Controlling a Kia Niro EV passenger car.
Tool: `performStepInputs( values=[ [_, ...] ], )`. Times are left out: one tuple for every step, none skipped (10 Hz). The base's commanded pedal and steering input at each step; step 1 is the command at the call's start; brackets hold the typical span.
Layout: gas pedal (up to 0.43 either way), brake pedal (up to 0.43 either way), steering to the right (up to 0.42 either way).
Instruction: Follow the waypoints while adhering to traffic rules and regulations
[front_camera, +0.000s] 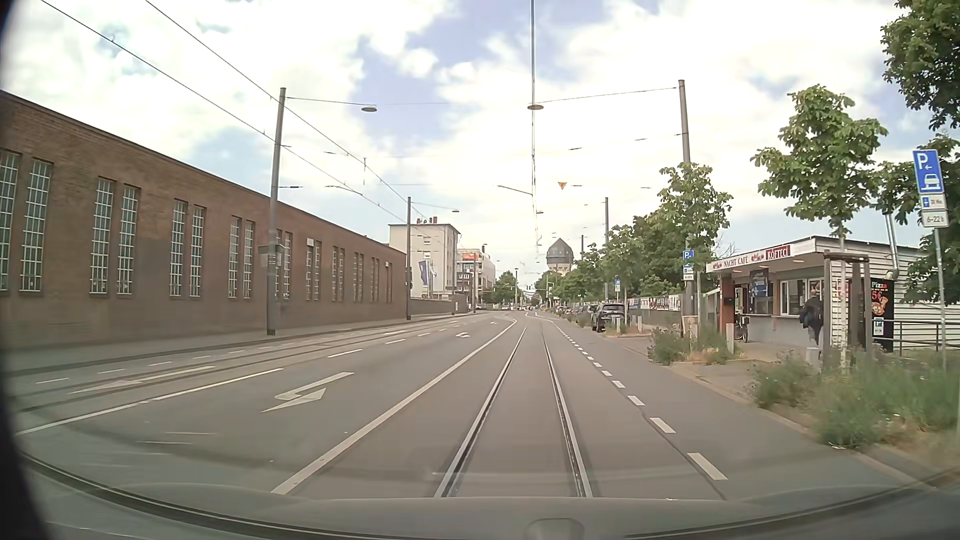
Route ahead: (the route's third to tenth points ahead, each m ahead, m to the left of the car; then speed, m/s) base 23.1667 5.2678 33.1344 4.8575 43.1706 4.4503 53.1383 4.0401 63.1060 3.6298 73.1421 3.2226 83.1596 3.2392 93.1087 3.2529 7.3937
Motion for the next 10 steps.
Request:
performStepInputs(
  values=[
    [0.0,0.024,0.029],
    [0.0,0.024,0.028],
    [0.0,0.024,0.025],
    [0.087,0.024,0.021],
    [0.13,0.024,0.018],
    [0.13,0.024,0.015],
    [0.13,0.024,0.015],
    [0.13,0.024,0.016],
    [0.13,0.024,0.015],
    [0.13,0.024,0.015]
  ],
)
